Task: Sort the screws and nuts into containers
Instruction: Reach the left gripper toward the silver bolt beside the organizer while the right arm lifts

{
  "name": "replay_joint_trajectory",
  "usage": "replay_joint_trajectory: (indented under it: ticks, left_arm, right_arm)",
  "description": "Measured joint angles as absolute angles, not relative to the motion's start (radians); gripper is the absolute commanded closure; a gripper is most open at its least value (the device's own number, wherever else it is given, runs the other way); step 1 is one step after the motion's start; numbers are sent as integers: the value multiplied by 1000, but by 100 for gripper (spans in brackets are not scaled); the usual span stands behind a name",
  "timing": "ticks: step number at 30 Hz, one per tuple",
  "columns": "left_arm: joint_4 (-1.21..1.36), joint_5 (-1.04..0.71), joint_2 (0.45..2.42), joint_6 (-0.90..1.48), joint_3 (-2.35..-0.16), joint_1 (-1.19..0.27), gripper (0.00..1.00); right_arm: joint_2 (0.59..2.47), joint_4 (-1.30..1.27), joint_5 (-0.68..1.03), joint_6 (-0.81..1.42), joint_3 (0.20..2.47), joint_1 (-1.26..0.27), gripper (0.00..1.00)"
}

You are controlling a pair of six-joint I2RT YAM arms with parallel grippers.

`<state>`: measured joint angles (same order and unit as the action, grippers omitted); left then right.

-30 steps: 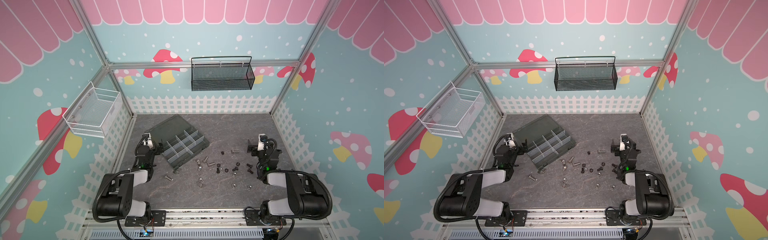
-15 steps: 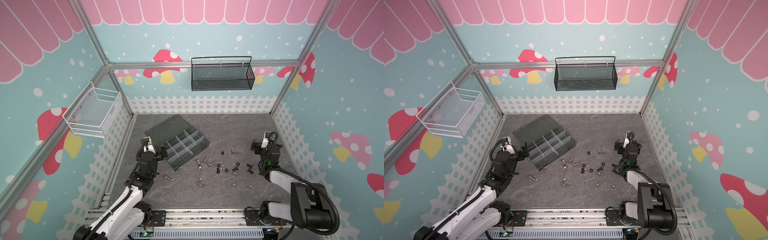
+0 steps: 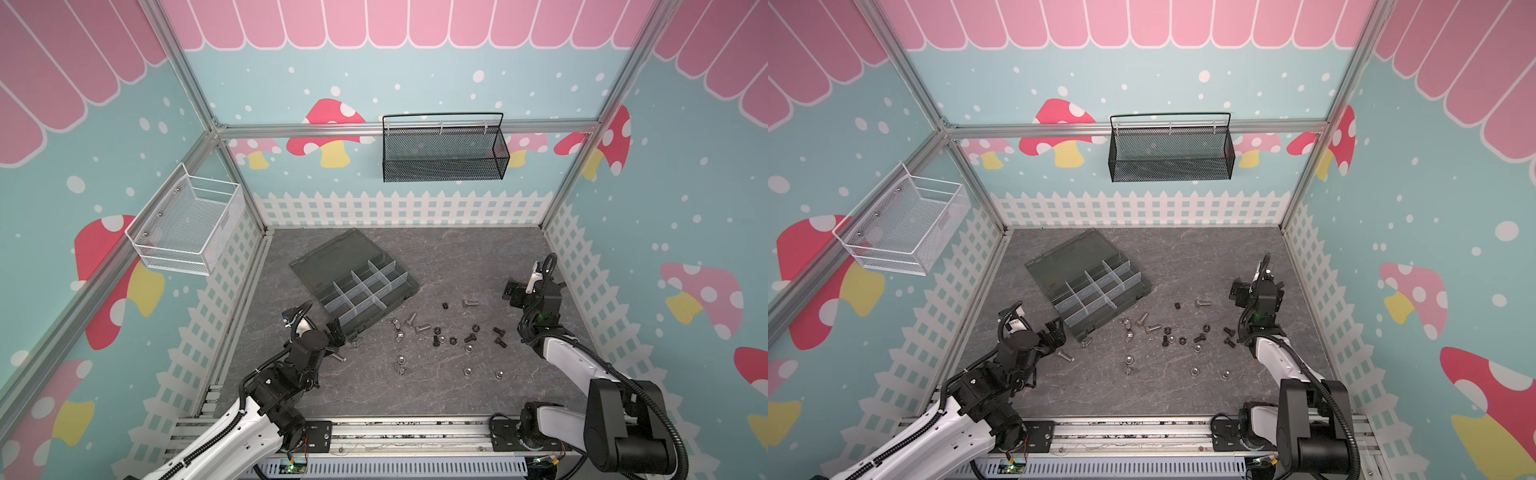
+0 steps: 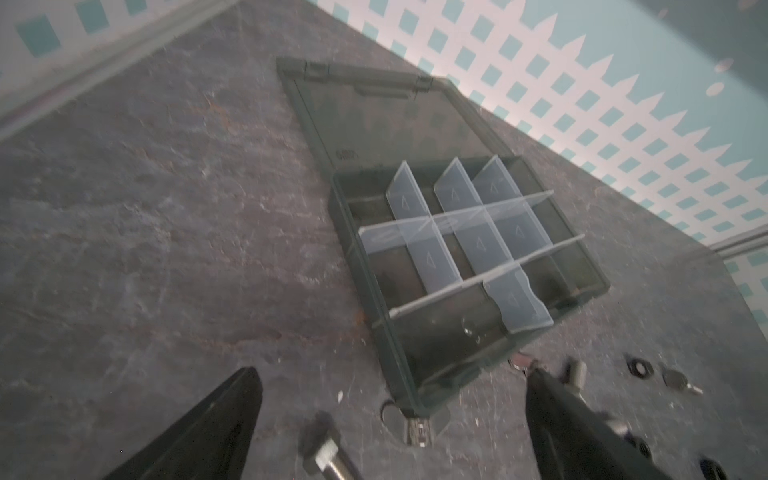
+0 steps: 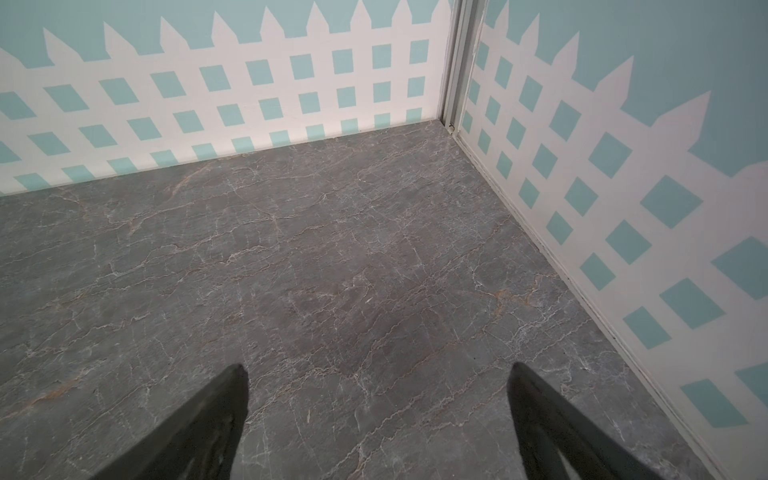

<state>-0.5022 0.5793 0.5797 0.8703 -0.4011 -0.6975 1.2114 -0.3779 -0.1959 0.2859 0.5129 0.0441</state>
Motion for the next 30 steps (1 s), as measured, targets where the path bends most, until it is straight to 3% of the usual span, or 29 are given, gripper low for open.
replay_joint_trajectory:
  ticks: [9,24,30]
  left_arm:
    - [-643,563,814,1070,-440,-814,0]
    - [-676,490,1038,1111,-497,-765,30]
    - [-661,418,1114,1090,-505,-706,32]
  right_arm:
    - [1180,-300,-171,324,546,44,2]
    - [1197,-276,-130,349,567,44,2]
    - [1203,-270,-123,353,569,44,2]
